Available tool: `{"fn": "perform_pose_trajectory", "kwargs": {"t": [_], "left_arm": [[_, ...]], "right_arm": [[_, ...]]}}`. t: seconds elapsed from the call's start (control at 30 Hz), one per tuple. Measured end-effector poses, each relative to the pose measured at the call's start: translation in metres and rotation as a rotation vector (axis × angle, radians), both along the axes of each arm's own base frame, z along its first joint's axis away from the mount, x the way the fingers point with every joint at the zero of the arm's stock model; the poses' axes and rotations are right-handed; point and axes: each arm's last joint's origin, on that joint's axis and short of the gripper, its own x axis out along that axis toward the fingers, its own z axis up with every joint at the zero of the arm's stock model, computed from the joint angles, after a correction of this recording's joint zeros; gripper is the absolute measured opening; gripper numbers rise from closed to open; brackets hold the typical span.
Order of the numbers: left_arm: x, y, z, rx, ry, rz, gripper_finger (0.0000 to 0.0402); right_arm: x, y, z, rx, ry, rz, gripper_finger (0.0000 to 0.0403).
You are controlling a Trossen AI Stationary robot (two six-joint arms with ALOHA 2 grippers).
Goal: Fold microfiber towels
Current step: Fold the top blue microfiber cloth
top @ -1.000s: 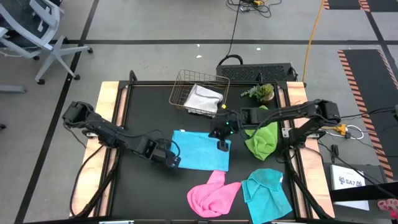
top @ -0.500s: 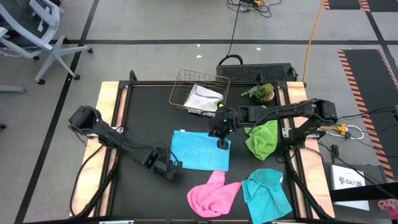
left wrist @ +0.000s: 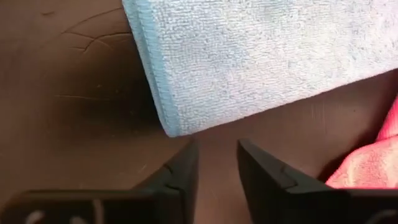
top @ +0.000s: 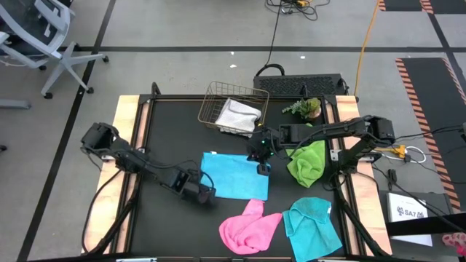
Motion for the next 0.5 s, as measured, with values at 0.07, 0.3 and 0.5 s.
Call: {"fn": "perform_pose_trajectory", "kwargs": {"t": [0.07,0.3,0.5], "left_arm": [[0.0,0.003,0.0,-0.005,0.009,0.006,0.0136],[-0.001,0.011,-0.002,0.027,0.045,0.044,0.0191],[-0.002,0.014,-0.002,0.029,0.073,0.075,0.0202]], "right_arm": [[0.0,0.0,0.0,-0.001,-0.001,0.001,0.0],[0.0,0.0,0.0,-0.007,-0.001,0.009,0.0],[0.0,0.0,0.0,-0.007,-0.001,0.009,0.0]]}}
